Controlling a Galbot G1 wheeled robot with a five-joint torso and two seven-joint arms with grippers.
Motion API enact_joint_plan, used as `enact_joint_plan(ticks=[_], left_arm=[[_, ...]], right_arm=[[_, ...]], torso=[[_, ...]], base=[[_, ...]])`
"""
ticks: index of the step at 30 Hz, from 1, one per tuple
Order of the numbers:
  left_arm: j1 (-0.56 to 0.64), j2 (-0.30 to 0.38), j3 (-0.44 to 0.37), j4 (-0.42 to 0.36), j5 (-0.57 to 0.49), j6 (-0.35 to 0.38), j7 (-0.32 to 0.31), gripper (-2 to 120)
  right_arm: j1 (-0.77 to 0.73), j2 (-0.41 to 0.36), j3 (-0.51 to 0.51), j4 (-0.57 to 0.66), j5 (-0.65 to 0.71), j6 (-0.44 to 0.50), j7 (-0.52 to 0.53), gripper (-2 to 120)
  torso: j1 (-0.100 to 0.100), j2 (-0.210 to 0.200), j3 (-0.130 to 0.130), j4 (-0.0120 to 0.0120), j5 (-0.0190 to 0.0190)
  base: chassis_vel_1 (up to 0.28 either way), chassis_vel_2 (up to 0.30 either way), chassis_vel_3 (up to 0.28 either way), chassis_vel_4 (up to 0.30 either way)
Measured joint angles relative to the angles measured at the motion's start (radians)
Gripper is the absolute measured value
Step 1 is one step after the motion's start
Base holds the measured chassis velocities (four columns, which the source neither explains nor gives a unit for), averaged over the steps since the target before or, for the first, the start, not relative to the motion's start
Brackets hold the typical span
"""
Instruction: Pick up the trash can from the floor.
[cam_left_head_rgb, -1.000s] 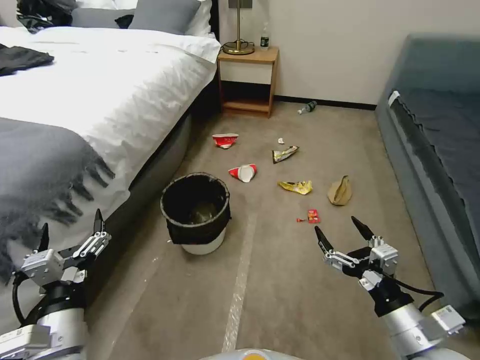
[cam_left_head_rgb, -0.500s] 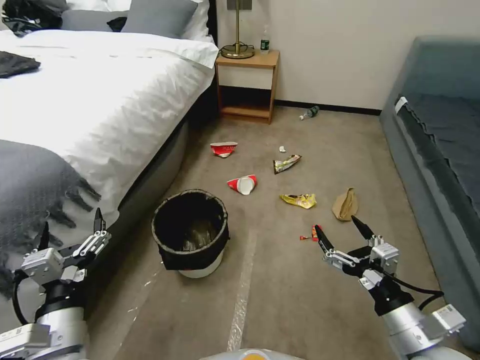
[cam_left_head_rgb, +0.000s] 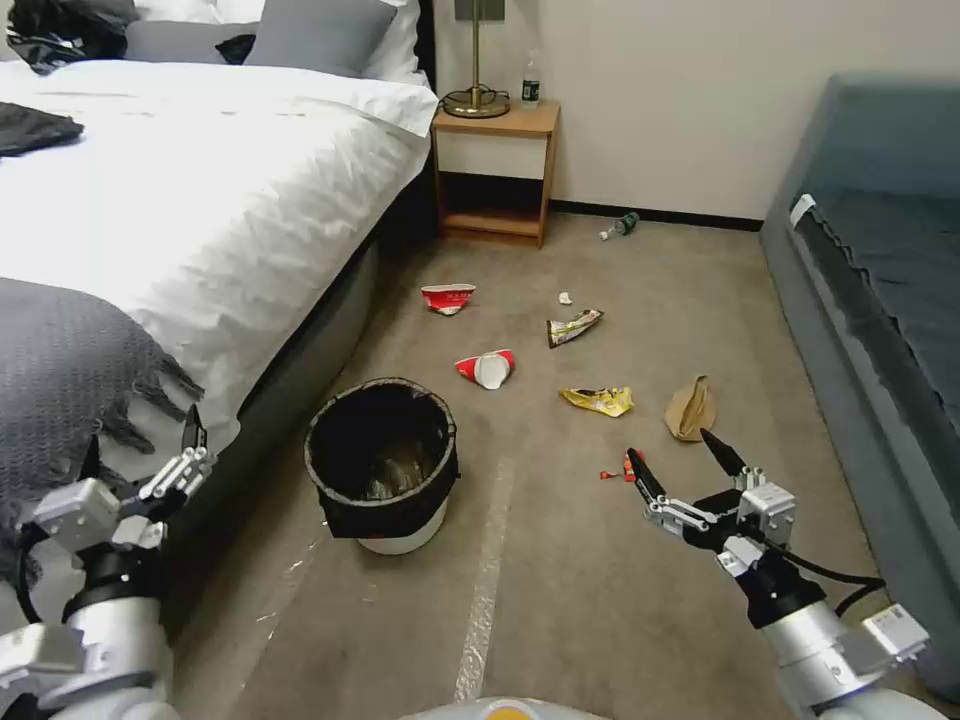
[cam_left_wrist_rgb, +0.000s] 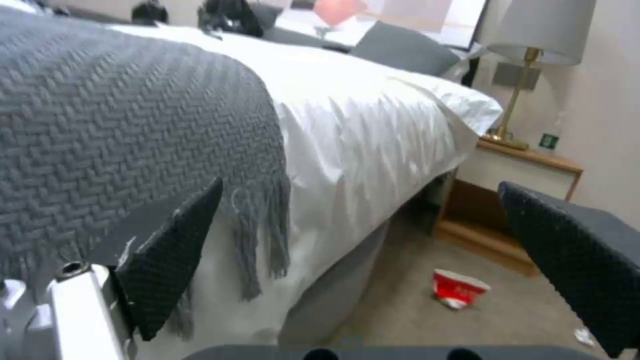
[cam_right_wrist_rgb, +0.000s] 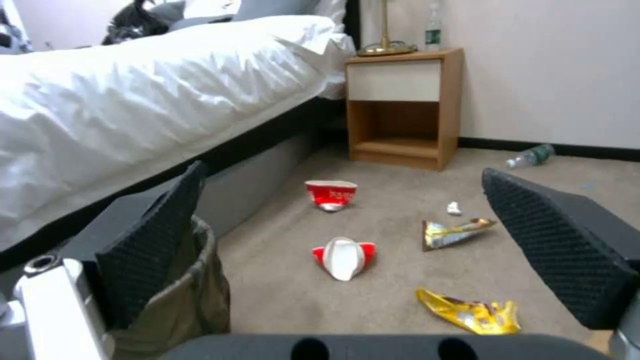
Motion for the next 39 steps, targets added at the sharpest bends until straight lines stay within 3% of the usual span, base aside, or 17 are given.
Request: enact_joint_plan(ticks=[6, 12, 16, 21, 23, 30, 32, 39], left_arm=[[-0.016, 0.013, -0.057, -0.003, -0.041, 0.111, -0.006, 100], [-0.073, 0.074, -0.048, 0.056, -0.069, 0.218, -0.001, 100], [-0.117, 0.142, -0.011, 0.094, -0.106, 0.299, 0.043, 100], [-0.18, 0.204, 0.047, 0.129, -0.15, 0.38, 0.051, 100], [-0.222, 0.239, 0.079, 0.183, -0.167, 0.42, 0.035, 100], [-0.284, 0.268, 0.118, 0.268, -0.227, 0.461, -0.021, 100], [-0.325, 0.27, 0.144, 0.302, -0.251, 0.514, -0.042, 100], [-0.387, 0.265, 0.207, 0.368, -0.27, 0.551, -0.057, 100]], right_arm=[[0.071, -0.069, -0.049, -0.041, 0.024, -0.032, 0.005, 100], [0.076, -0.086, -0.051, -0.045, 0.039, -0.032, 0.005, 100], [0.077, -0.087, -0.054, -0.045, 0.039, -0.031, 0.004, 100], [0.077, -0.079, -0.06, -0.043, 0.033, -0.03, 0.003, 100], [0.077, -0.076, -0.064, -0.044, 0.028, -0.03, 0.002, 100], [0.087, -0.076, -0.062, -0.059, 0.029, -0.028, 0.0, 100], [0.094, -0.077, -0.061, -0.066, 0.031, -0.028, 0.0, 100], [0.106, -0.078, -0.065, -0.078, 0.029, -0.029, -0.001, 100]], torso=[[0.0, 0.0, 0.0, 0.0013, 0.0003], [0.0, 0.0, 0.0, 0.0002, 0.0001], [0.0, 0.0, 0.0, 0.0004, 0.0003], [0.0, 0.0, 0.0, 0.0002, 0.0003], [0.0, 0.0, 0.0, 0.0002, 0.0001], [0.0, 0.0, 0.0, 0.0005, 0.0003], [0.0, 0.0, 0.0, 0.0005, 0.0002], [0.0, 0.0, 0.0, 0.0003, 0.0003]], base=[[0.0, 0.0, 0.0, 0.0], [0.0, 0.0, 0.0, 0.0], [0.0, 0.0, 0.0, 0.0], [0.0, 0.0, 0.0, 0.0], [0.0, 0.0, 0.0, 0.0], [0.0, 0.0, 0.0, 0.0], [0.0, 0.0, 0.0, 0.0], [0.0, 0.0, 0.0, 0.0]])
